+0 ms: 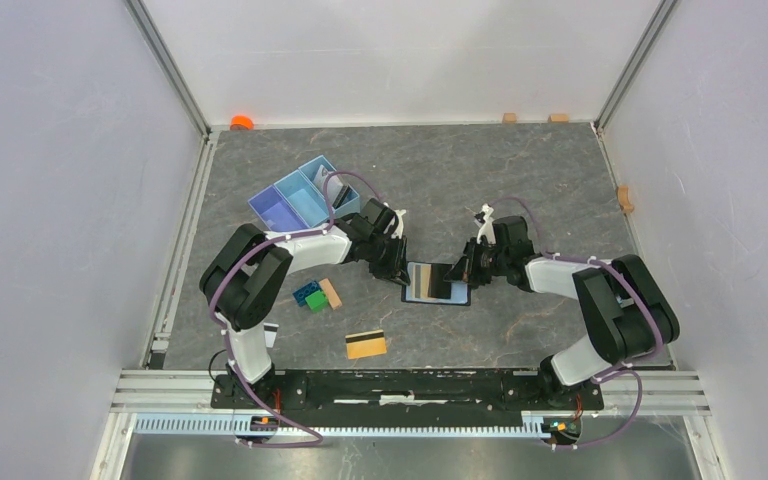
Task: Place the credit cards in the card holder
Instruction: Insert the credit card into the card holder.
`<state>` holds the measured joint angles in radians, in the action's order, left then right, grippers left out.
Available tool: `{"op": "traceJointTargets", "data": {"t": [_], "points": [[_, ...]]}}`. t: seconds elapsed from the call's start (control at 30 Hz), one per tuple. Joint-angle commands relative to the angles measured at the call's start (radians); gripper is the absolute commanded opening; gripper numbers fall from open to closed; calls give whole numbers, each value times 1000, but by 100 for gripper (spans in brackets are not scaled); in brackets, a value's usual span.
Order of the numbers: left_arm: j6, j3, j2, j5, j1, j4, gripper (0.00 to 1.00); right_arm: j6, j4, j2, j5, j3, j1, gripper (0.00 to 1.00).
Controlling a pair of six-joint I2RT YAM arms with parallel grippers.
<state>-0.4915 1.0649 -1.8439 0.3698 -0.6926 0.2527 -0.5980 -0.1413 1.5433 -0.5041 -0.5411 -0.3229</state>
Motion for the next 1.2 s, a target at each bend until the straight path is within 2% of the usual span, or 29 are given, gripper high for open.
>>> {"op": "traceJointTargets", "data": {"t": [0.0,0.2,0.37,0.73,1.17], "points": [[31,23,-14,15,-24,-20,28,37,112,47,59,16,-25,0],[30,24,-12,15,-24,-20,27,22,117,55,79,20,-28,0],[31,21,-11,8,-24,-19,26,60,213,34,149,15,-27,0],[33,24,-11,-3,-24,-15,25,62,278,-17,225,10,-24,0],[32,27,-9,20,-25,-21,25,28,225,27,173,-1,-51,0]]}}
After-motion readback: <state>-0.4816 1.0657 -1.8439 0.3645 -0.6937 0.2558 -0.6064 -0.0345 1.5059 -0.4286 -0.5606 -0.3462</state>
